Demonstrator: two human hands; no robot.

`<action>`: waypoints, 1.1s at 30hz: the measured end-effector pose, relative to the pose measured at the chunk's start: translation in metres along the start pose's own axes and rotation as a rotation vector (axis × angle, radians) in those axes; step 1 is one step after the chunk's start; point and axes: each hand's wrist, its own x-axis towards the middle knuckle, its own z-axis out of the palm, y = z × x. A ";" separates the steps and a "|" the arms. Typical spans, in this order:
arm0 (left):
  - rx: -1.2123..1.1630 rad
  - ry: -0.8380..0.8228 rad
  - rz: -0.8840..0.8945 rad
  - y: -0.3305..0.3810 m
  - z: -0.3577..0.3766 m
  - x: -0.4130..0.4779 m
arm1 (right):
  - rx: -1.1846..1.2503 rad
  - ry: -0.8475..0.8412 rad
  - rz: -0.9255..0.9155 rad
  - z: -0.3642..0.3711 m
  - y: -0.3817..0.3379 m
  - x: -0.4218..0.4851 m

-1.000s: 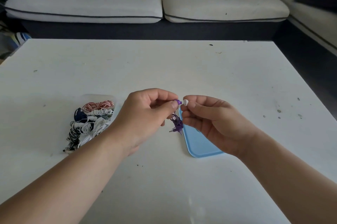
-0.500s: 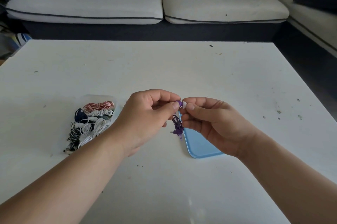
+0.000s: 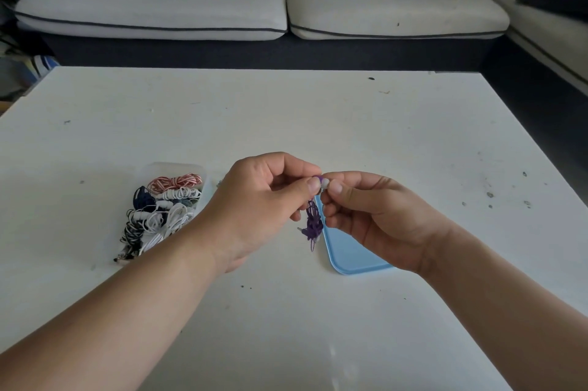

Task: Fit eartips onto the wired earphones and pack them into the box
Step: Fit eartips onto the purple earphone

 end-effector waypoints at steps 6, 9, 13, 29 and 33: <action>0.007 0.018 -0.010 0.000 0.000 -0.002 | -0.043 0.011 -0.038 -0.001 0.002 0.001; 0.024 0.076 -0.024 -0.001 0.000 -0.001 | -0.064 0.047 -0.089 0.003 0.003 0.002; 0.002 0.090 -0.032 0.001 0.001 -0.001 | -0.028 0.056 -0.092 0.004 0.004 0.003; 0.029 0.068 -0.025 0.003 0.005 -0.004 | 0.017 0.065 -0.048 0.003 -0.003 0.000; 0.054 0.057 -0.036 0.002 0.006 -0.004 | 0.014 0.148 -0.075 0.005 -0.005 0.000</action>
